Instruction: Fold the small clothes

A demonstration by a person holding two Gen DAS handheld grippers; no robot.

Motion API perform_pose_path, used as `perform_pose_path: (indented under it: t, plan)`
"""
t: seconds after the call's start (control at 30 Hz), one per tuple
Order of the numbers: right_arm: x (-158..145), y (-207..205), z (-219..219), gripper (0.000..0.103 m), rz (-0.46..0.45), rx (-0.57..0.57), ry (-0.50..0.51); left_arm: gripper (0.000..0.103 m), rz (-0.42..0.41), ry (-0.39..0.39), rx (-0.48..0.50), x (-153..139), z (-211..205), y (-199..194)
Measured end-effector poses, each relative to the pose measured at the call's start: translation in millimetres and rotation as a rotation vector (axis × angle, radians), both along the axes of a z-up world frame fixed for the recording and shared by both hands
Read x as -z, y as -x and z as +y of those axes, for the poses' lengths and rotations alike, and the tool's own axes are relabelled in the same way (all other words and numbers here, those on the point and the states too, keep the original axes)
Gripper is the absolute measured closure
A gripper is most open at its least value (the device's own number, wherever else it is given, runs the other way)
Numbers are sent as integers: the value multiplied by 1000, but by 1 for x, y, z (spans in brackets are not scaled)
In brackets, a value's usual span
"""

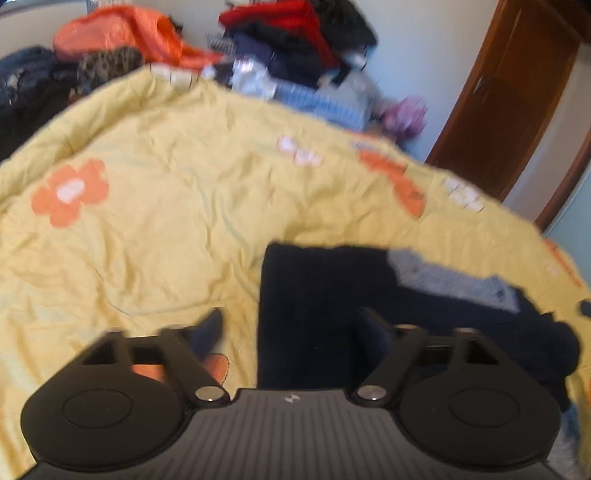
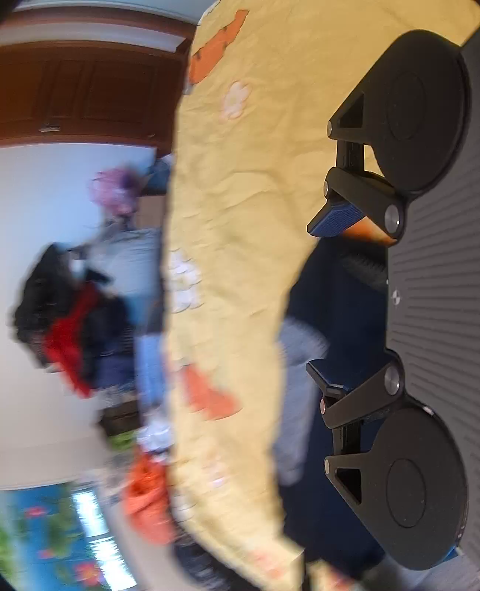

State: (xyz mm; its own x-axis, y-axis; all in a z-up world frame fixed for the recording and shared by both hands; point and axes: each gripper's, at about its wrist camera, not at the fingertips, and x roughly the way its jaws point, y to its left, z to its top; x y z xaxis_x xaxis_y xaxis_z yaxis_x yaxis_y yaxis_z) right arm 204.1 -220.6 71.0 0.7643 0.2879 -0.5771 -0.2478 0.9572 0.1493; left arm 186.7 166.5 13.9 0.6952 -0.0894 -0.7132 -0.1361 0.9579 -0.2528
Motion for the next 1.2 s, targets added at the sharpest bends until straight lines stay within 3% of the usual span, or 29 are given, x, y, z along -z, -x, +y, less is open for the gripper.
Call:
perform_pose_path:
  t: [0.07,0.1,0.2,0.27,0.33,0.47,0.57,0.63,0.67,0.7,0.77,0.87,0.9,0.97,1.13,1.2]
  plan:
    - [2,1,12,31,-3,-82,-22,72,10,-46,-17,6,-5,-4]
    - [7,0,21,32,3,-119,12,89,16,-67,-22,7,-7,-6]
    - [38,-5,43,32,44,-162,165,94,33,-130,-15,2,-13,-8]
    - [62,0,46,30,39,-184,248,94,32,-250,21,1,-24,-6]
    - [72,13,39,29,-45,-201,246,95,6,-348,63,5,-32,-3]
    - [73,11,37,23,-48,-183,225,92,-23,-464,81,5,-45,1]
    - [60,21,37,21,-54,-127,248,91,-110,-562,43,-13,-54,38]
    - [45,47,31,21,-69,-111,158,84,-214,-495,68,-26,-61,75]
    - [40,60,29,17,-76,-137,104,73,-239,-427,101,-28,-66,90]
    - [38,72,33,14,-76,-161,79,60,-239,-375,136,-27,-74,99]
    - [43,88,48,14,-34,-204,97,42,-212,-346,191,-18,-91,110]
    - [67,96,67,12,46,-229,192,42,-117,-409,221,9,-104,113]
    - [72,102,65,4,18,-224,211,32,-152,-393,207,14,-96,121]
    - [77,108,44,1,39,-185,164,27,-135,-354,181,16,-75,126]
    - [74,124,11,3,34,-153,192,25,-106,-305,118,8,-44,138]
    - [65,131,12,16,55,-138,168,25,-122,-301,90,-1,-46,157]
